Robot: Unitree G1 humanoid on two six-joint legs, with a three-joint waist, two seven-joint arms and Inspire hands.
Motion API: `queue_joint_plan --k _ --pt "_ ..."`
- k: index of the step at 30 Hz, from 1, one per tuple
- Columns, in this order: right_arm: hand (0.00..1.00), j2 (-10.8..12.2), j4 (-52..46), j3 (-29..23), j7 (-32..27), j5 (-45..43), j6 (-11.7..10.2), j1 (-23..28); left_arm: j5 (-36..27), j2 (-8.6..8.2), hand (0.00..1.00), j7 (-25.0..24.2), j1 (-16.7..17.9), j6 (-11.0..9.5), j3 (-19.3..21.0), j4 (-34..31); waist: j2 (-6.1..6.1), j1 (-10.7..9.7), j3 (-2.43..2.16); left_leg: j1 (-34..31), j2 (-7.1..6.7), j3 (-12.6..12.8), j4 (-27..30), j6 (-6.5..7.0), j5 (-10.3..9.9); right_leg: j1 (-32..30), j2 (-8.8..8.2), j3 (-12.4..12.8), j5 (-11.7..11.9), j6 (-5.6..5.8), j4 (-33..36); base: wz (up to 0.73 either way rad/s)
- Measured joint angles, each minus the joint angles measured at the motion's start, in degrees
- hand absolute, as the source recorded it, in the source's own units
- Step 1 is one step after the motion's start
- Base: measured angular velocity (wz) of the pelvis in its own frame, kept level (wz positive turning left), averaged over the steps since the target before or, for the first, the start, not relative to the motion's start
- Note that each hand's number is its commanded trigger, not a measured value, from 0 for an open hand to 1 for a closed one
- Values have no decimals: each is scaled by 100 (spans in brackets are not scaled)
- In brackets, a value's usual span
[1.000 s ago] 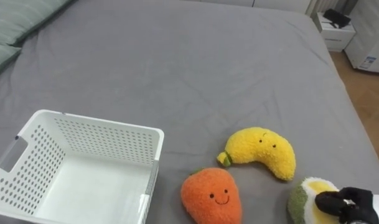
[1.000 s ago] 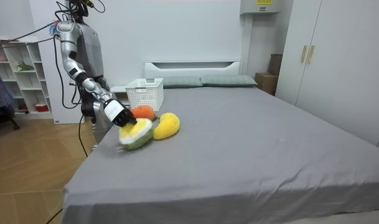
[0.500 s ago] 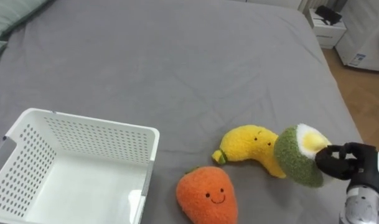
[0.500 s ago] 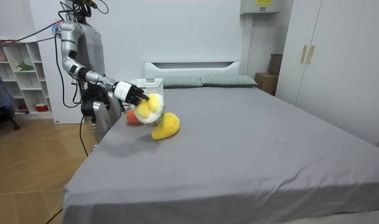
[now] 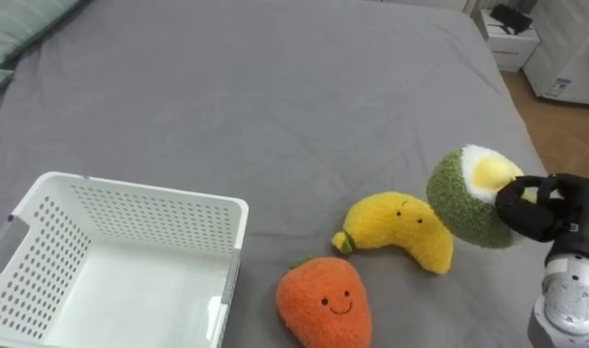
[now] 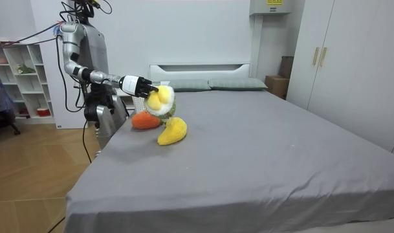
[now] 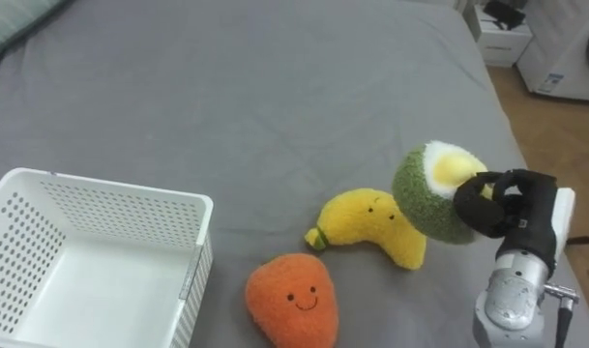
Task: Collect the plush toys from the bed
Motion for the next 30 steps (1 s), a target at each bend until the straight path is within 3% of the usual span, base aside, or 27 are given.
queue_joint_plan --k 8,16,24,30 --pt "100 -1 -545 32 291 32 21 -12 -3 2 0 19 -35 -8 2 -36 36 23 14 -13 1 -3 -6 0 0 15 3 6 0 0 3 0" --pt "100 -11 -872 490 508 -90 69 -240 -7 -12 0 133 -133 -15 -106 -100 -90 208 43 -22 -7 -42 2 1 1 26 1 -32 0 0 2 1" --pt "100 -53 -1416 921 985 -191 173 -351 5 -22 0 121 -154 -24 -124 -96 -230 435 32 -78 -26 -203 39 5 5 57 -15 -201 0 0 -14 10" --pt "100 -64 -1429 1213 1207 -550 175 -810 35 -92 0 119 -182 -24 -161 -35 -241 626 36 -129 -43 -333 82 6 29 80 -31 -382 0 0 -17 12"
